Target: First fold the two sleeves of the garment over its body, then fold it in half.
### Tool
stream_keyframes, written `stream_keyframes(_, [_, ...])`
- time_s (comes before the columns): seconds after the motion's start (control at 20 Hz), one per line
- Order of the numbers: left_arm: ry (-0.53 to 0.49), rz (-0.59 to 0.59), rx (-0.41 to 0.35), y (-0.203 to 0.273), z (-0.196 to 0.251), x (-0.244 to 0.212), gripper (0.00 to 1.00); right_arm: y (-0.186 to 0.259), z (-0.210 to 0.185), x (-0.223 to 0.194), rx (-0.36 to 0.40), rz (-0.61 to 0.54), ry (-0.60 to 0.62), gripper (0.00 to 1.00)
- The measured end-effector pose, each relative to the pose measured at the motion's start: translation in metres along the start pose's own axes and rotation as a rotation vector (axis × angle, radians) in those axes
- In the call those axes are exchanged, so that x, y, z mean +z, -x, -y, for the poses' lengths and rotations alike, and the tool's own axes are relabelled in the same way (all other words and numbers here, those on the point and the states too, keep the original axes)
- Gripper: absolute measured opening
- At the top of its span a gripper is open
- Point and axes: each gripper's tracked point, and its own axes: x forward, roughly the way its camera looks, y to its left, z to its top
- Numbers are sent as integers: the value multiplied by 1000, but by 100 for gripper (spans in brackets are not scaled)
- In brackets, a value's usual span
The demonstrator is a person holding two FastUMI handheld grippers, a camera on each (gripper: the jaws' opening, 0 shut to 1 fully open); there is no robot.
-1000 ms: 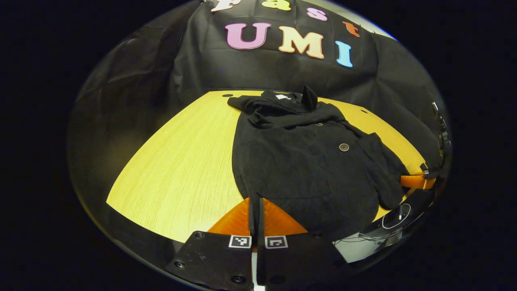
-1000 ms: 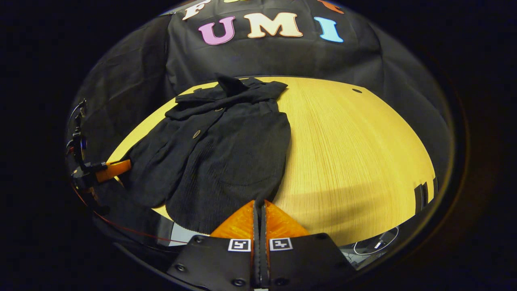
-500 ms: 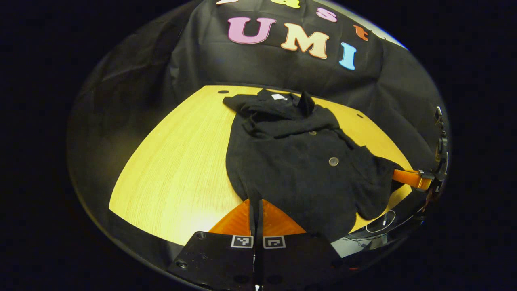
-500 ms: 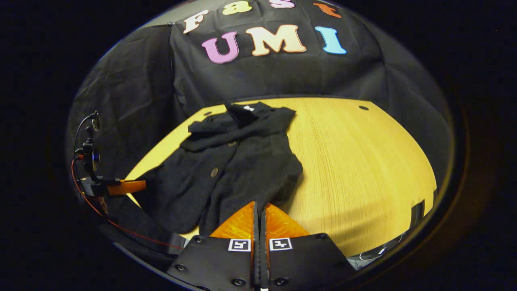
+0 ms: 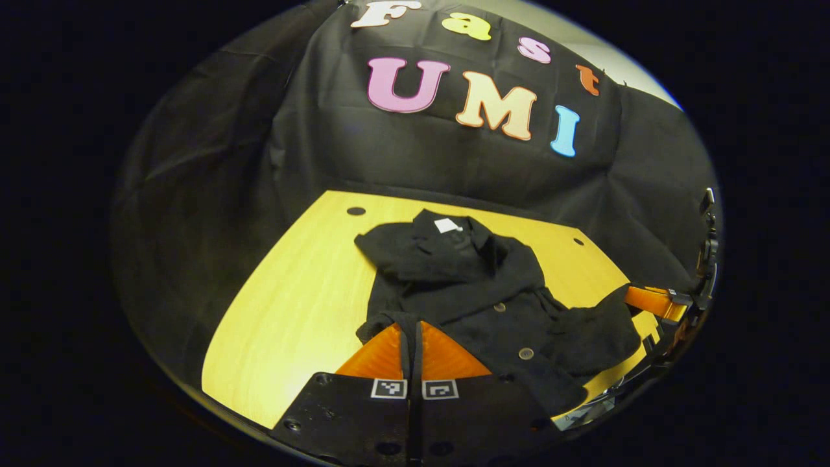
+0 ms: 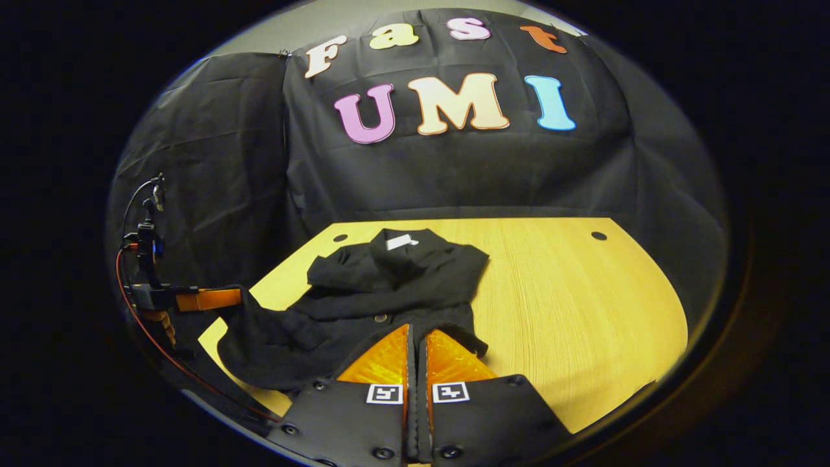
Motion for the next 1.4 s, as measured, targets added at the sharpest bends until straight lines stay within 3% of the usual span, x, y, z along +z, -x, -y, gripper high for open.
stream_keyframes(0.65, [-56, 84, -55, -107, -20, 109, 0, -100, 0, 127, -52, 122, 18, 2])
stream_keyframes(0.8, [-72, 53, -49, -141, -35, 114, 0, -131, 9, 148, -98, 130, 20, 6])
stream_keyframes(0.9, [-76, 31, -42, -164, -44, 115, 0, -152, 20, 158, -143, 125, 26, 2])
stream_keyframes(1.15, [-153, 30, 46, -219, -64, 133, 0, -201, 51, 182, -281, 119, 35, 5])
stream_keyframes(1.2, [-170, 48, 70, -228, -65, 137, 0, -208, 52, 182, -297, 110, 34, 12])
stream_keyframes(1.25, [-184, 64, 110, -229, -65, 141, 4, -207, 56, 188, -322, 137, 43, 40])
stream_keyframes(1.35, [-181, 131, 162, -225, -63, 159, 50, -192, 57, 209, -351, 212, 75, 96])
stream_keyframes(1.4, [-163, 188, 176, -215, -57, 171, 75, -181, 53, 216, -347, 252, 93, 98])
